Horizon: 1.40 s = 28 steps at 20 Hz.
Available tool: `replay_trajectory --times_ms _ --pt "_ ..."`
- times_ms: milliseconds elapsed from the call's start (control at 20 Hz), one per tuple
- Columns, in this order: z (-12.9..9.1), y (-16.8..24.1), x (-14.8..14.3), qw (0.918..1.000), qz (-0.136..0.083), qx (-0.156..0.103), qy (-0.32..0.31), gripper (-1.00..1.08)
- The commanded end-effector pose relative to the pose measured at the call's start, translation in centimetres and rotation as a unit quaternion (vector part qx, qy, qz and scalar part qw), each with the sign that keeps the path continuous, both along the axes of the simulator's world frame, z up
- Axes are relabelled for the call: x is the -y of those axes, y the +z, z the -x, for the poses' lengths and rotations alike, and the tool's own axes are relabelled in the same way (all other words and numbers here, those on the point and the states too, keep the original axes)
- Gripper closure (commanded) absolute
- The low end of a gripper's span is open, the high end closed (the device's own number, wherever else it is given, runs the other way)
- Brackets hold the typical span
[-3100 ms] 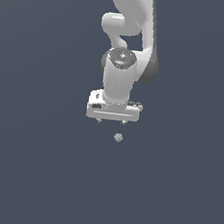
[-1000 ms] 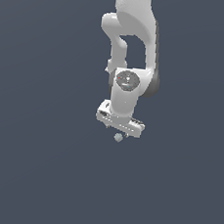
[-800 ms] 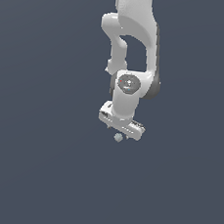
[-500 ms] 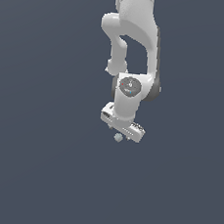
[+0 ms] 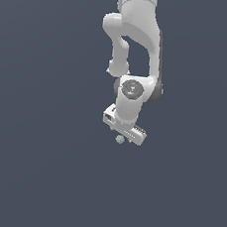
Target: Pick up the object and move it to a goal position.
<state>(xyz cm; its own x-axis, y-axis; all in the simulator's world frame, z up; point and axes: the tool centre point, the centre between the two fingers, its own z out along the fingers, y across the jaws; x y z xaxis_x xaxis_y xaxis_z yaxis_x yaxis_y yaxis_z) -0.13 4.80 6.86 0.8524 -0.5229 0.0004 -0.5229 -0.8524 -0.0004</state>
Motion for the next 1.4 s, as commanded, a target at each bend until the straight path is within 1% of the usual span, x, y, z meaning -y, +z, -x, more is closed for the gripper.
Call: replay_trajectory --times_ms 0,350,600,650,1350 --pt "0.0 -0.7 0.0 1.0000 0.000 0.000 0.000 -0.92" --pt "0.1 -4.0 0.0 1.0000 0.000 0.000 -0.002 -0.92" --pt "0.0 -4.8 0.0 1.0000 0.000 0.000 -0.002 -0.92" --pt "0.0 -4.8 0.0 1.0000 0.000 0.000 -0.002 1.08" --pt "0.1 -4.3 0.3 1.0000 0.000 0.000 -0.002 1.08"
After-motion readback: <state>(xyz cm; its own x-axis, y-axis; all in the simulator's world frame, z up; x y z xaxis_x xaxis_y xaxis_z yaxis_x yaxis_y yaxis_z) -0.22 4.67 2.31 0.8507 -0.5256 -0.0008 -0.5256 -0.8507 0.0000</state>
